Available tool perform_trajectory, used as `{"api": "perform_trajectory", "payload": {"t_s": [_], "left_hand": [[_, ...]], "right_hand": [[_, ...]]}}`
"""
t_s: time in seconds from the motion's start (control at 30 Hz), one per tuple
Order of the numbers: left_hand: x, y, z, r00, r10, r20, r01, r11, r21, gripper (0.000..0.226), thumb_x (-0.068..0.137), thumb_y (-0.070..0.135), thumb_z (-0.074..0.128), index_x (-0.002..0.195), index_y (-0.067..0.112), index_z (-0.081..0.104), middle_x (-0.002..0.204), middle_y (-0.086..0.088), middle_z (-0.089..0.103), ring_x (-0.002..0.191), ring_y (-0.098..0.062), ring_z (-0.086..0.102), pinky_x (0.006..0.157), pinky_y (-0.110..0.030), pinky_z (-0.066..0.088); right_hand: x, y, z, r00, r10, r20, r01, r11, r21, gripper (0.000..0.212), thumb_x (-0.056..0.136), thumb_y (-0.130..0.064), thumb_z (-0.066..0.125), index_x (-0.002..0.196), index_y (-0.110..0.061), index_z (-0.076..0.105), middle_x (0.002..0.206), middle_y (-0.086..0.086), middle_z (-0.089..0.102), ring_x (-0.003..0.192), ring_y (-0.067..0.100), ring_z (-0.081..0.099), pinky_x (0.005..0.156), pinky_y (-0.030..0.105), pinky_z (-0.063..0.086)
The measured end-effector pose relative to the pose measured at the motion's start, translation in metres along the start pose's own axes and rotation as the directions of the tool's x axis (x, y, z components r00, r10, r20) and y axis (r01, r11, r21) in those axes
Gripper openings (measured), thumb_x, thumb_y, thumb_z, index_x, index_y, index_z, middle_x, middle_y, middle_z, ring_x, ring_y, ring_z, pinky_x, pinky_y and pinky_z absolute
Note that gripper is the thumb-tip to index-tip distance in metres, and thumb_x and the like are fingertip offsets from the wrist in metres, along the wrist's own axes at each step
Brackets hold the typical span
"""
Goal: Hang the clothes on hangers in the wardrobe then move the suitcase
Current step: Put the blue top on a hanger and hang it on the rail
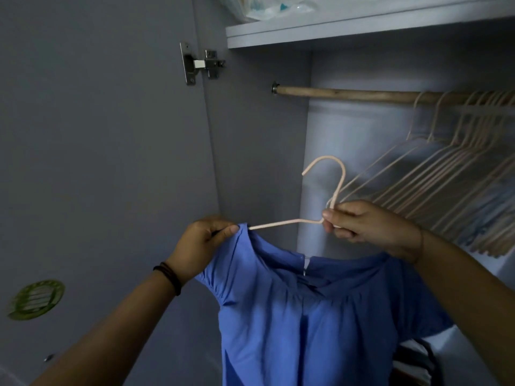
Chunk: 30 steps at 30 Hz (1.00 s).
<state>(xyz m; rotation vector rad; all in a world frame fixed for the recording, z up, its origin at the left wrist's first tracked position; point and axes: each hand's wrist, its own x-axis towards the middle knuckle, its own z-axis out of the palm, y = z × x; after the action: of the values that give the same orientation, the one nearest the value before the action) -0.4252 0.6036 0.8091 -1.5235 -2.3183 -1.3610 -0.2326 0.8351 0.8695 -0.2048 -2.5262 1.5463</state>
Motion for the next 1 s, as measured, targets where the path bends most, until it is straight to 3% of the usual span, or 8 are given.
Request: {"api": "perform_trajectory", "payload": {"t_s": [0.1, 0.27, 0.37, 0.5, 0.63, 0.73, 0.87, 1.0], "left_hand": [[0.009, 0.008, 0.008, 0.991, 0.086, 0.100, -0.102, 0.980, 0.172, 0.036, 0.088, 0.051, 0.045, 0.098, 0.024, 0.067, 0.092, 0.019, 0.061, 0.087, 0.002, 0.056, 0.081, -0.018, 0.042], [0.022, 0.018, 0.015, 0.988, 0.116, 0.104, -0.117, 0.993, 0.011, 0.022, 0.092, 0.025, 0.056, 0.077, 0.013, 0.065, 0.072, 0.012, 0.062, 0.074, 0.005, 0.057, 0.073, -0.008, 0.040], [0.025, 0.015, 0.005, 0.997, 0.044, 0.067, -0.037, 0.994, -0.099, 0.020, 0.091, 0.014, 0.057, 0.072, 0.013, 0.065, 0.072, 0.011, 0.065, 0.070, 0.003, 0.057, 0.073, -0.008, 0.040], [0.029, 0.007, -0.008, 0.999, -0.024, 0.023, 0.027, 0.992, -0.126, 0.019, 0.089, 0.017, 0.059, 0.071, 0.019, 0.067, 0.071, 0.009, 0.065, 0.069, 0.003, 0.055, 0.072, -0.011, 0.042], [0.034, 0.007, -0.004, 0.994, -0.062, 0.085, 0.074, 0.986, -0.152, 0.016, 0.088, 0.025, 0.064, 0.073, 0.022, 0.067, 0.063, 0.011, 0.057, 0.064, 0.002, 0.049, 0.068, -0.015, 0.041], [0.038, 0.011, 0.014, 0.997, -0.020, -0.071, 0.024, 0.998, 0.059, 0.028, 0.078, 0.050, 0.066, 0.094, 0.026, 0.065, 0.084, 0.013, 0.052, 0.082, -0.001, 0.046, 0.083, -0.017, 0.037], [0.031, 0.052, 0.040, 0.940, -0.167, -0.298, 0.145, 0.985, -0.097, 0.009, 0.089, 0.031, 0.061, 0.092, 0.022, 0.063, 0.088, 0.005, 0.059, 0.082, -0.007, 0.054, 0.078, -0.016, 0.040], [0.015, 0.094, 0.080, 0.943, -0.318, 0.102, 0.329, 0.833, -0.444, 0.037, 0.094, 0.036, 0.047, 0.087, 0.009, 0.070, 0.074, 0.002, 0.066, 0.069, -0.004, 0.058, 0.067, -0.016, 0.047]], "right_hand": [[0.000, 0.000, 0.001, 1.000, -0.006, 0.003, 0.005, 0.999, 0.036, 0.032, 0.095, -0.026, 0.046, 0.076, -0.004, 0.059, 0.055, 0.002, 0.034, 0.046, 0.006, 0.029, 0.044, 0.013, 0.026], [-0.007, 0.000, -0.005, 0.993, -0.118, 0.017, 0.118, 0.992, -0.038, 0.029, 0.087, -0.027, 0.055, 0.103, -0.006, 0.067, 0.077, -0.001, 0.062, 0.068, 0.005, 0.057, 0.065, 0.013, 0.045], [-0.027, 0.020, -0.026, 0.993, -0.111, -0.044, 0.099, 0.971, -0.219, 0.062, 0.075, -0.062, 0.061, 0.112, -0.012, 0.063, 0.107, 0.009, 0.066, 0.098, 0.010, 0.063, 0.083, 0.015, 0.048], [-0.060, 0.053, -0.046, 0.997, 0.026, -0.078, -0.048, 0.956, -0.290, 0.097, 0.058, -0.086, 0.055, 0.096, 0.003, 0.064, 0.096, 0.020, 0.066, 0.093, 0.023, 0.066, 0.080, 0.032, 0.050], [-0.087, 0.047, -0.036, 0.985, 0.152, -0.080, -0.146, 0.986, 0.076, 0.075, 0.035, -0.080, 0.073, 0.088, -0.027, 0.076, 0.092, 0.000, 0.075, 0.085, 0.011, 0.070, 0.067, 0.016, 0.052], [-0.100, 0.041, -0.027, 0.971, 0.228, -0.069, -0.206, 0.949, 0.240, 0.079, 0.021, -0.069, 0.083, 0.085, -0.022, 0.078, 0.092, 0.005, 0.075, 0.083, 0.016, 0.072, 0.060, 0.017, 0.053], [-0.107, 0.036, -0.007, 0.955, 0.275, -0.110, -0.226, 0.918, 0.327, 0.020, 0.064, -0.042, 0.081, 0.074, -0.025, 0.079, 0.084, 0.004, 0.076, 0.073, 0.008, 0.071, 0.055, 0.013, 0.050], [-0.105, 0.038, 0.027, 0.954, 0.243, -0.177, -0.177, 0.931, 0.319, 0.025, 0.076, -0.040, 0.070, 0.085, -0.017, 0.077, 0.090, 0.000, 0.076, 0.083, 0.003, 0.069, 0.067, 0.010, 0.049]]}}
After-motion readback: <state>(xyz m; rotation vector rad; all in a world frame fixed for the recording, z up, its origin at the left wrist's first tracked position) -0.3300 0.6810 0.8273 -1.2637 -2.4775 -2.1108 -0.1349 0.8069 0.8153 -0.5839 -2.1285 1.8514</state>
